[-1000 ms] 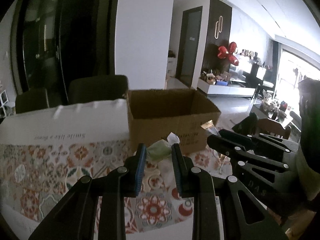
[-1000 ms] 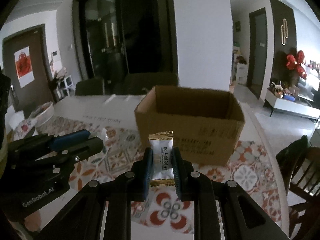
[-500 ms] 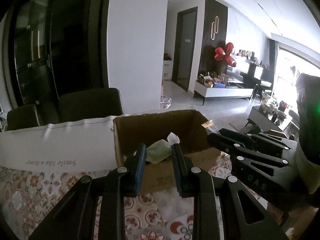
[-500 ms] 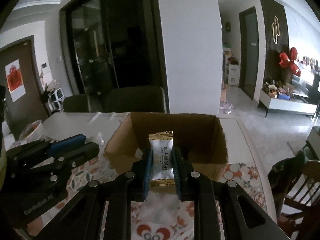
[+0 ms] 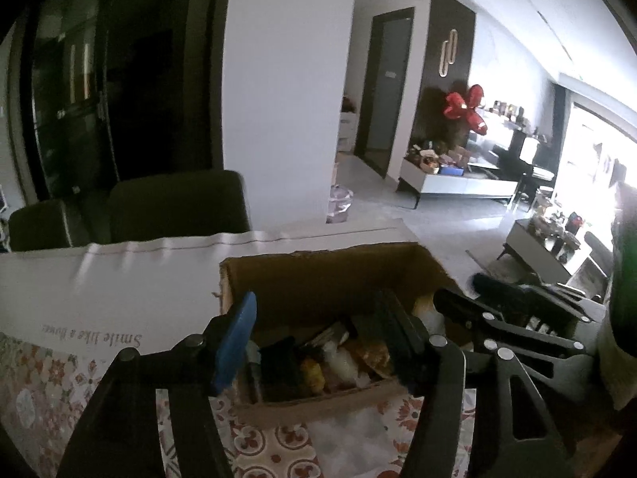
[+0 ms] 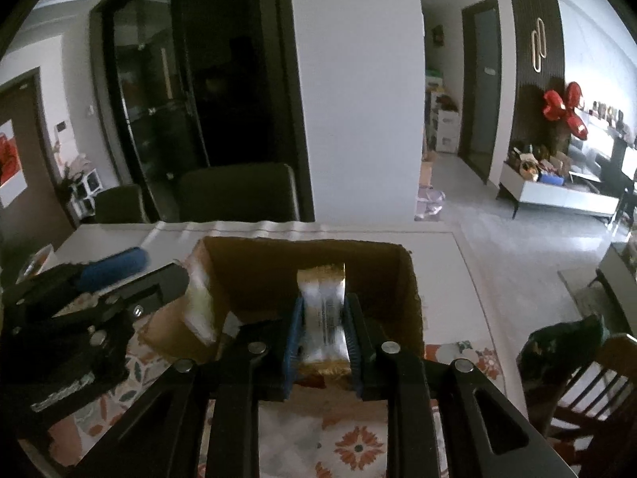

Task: Organize snacks

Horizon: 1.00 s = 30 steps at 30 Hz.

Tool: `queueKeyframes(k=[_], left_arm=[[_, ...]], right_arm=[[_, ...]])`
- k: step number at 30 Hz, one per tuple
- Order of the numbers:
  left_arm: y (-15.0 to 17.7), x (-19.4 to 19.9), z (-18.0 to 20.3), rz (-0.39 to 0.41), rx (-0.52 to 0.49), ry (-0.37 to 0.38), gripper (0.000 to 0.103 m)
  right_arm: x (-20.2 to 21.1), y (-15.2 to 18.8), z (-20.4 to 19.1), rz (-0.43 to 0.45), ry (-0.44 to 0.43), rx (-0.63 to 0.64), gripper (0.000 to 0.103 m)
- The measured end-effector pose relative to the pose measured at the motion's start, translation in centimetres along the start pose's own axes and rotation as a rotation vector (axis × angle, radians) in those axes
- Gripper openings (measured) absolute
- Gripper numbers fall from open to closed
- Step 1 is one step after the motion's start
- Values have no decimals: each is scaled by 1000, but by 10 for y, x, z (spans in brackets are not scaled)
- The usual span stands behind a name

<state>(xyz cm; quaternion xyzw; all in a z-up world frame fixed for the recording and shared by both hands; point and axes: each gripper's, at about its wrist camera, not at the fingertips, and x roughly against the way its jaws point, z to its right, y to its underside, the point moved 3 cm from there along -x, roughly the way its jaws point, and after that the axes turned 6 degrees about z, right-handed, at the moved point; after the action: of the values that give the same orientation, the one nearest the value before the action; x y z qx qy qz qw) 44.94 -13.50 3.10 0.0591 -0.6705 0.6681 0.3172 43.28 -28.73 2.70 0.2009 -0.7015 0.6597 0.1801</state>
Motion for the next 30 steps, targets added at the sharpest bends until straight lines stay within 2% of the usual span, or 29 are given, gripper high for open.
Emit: queueKeyframes(k=[1,6,8,11,16,18,20,23,27,30], left_arm=[[1,0,-3,-8,8,-18,66],[18,17,-9,7,-2,-85,74],[26,31,-7,26,-26,-98,79],[34,50,-3,58,-53,-110,84],[49,91,3,133,-93,-148,94],[56,110,5,155,-109,-157,94],[63,128,7,172,-124,-162,98],[73,153,10,203,-133,-177,102],[91,184,10,202,-97,-175,103],[102,200,8,192,-76,-174,103]], right_arm=[[0,-1,0,3,9,1,50],[15,10,-2,10,42,7,52],[23,16,-4,18,60,12,63],[40,28,-8,36,64,7,69],[69,49,-8,37,56,-16,69],[85,57,-10,48,64,-19,73],[99,63,-13,71,74,-19,82],[123,74,-21,90,72,-6,84],[157,87,-30,129,80,-7,85],[179,99,-36,158,92,-10,90]])
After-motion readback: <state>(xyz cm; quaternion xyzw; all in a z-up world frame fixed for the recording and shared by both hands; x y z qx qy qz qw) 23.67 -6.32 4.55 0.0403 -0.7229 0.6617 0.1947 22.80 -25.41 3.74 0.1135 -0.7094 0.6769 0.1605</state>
